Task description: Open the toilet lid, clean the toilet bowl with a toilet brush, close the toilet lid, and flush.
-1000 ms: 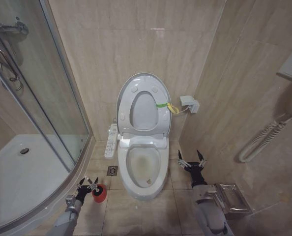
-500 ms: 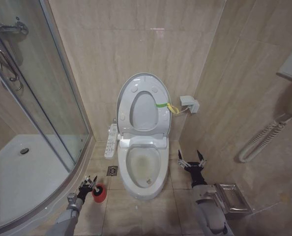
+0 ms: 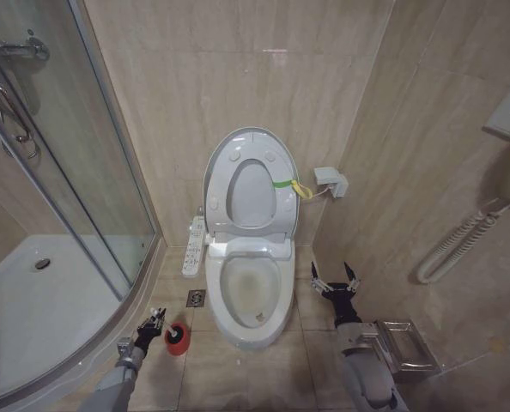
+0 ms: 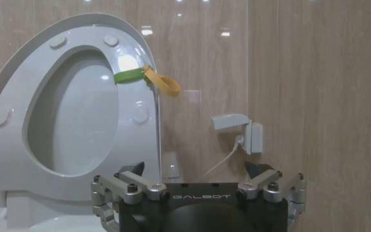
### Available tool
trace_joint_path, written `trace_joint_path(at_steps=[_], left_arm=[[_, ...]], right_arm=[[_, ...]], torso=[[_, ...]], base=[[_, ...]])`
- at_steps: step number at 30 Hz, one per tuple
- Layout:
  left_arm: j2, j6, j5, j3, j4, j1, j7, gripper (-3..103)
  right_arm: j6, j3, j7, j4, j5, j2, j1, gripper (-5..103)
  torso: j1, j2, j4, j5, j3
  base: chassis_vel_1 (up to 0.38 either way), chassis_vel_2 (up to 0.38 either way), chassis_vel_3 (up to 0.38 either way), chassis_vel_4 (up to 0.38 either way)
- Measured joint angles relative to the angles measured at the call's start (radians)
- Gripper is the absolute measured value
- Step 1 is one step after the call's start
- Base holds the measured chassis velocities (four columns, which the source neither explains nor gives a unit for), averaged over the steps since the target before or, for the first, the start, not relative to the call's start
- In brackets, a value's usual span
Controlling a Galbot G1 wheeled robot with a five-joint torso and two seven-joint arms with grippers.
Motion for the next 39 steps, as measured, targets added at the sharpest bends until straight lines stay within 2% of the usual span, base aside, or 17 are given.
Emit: trace_joint_path(at_steps=[13,20,33,39], left_arm=[[0.013,-0.007,0.003,-0.009,-0.045,0.032,-0.011,19],[0.026,0.001,-0.001,0.001,-0.168,0.088,-0.025,19],[0.057,0.027,-0.008,0.003,-0.303,0.149,-0.04,19],[0.094,0.05,-0.04,0.002,-0.44,0.209,-0.068,19]], right_arm=[[0.0,0.0,0.0,0.0,0.0,0.0,0.0,100],[0.0,0.0,0.0,0.0,0.0,0.0,0.0,100],[0.0,0.0,0.0,0.0,0.0,0.0,0.0,100],[0.0,0.0,0.0,0.0,0.0,0.0,0.0,100]], torso=[[0.0,0.0,0.0001,0.0001,0.0],[0.0,0.0,0.0001,0.0001,0.0],[0.0,0.0,0.0001,0.0001,0.0],[0.0,0.0,0.0001,0.0003,0.0]], base=[[0.0,0.0,0.0,0.0],[0.0,0.0,0.0,0.0],[0.0,0.0,0.0,0.0],[0.0,0.0,0.0,0.0]])
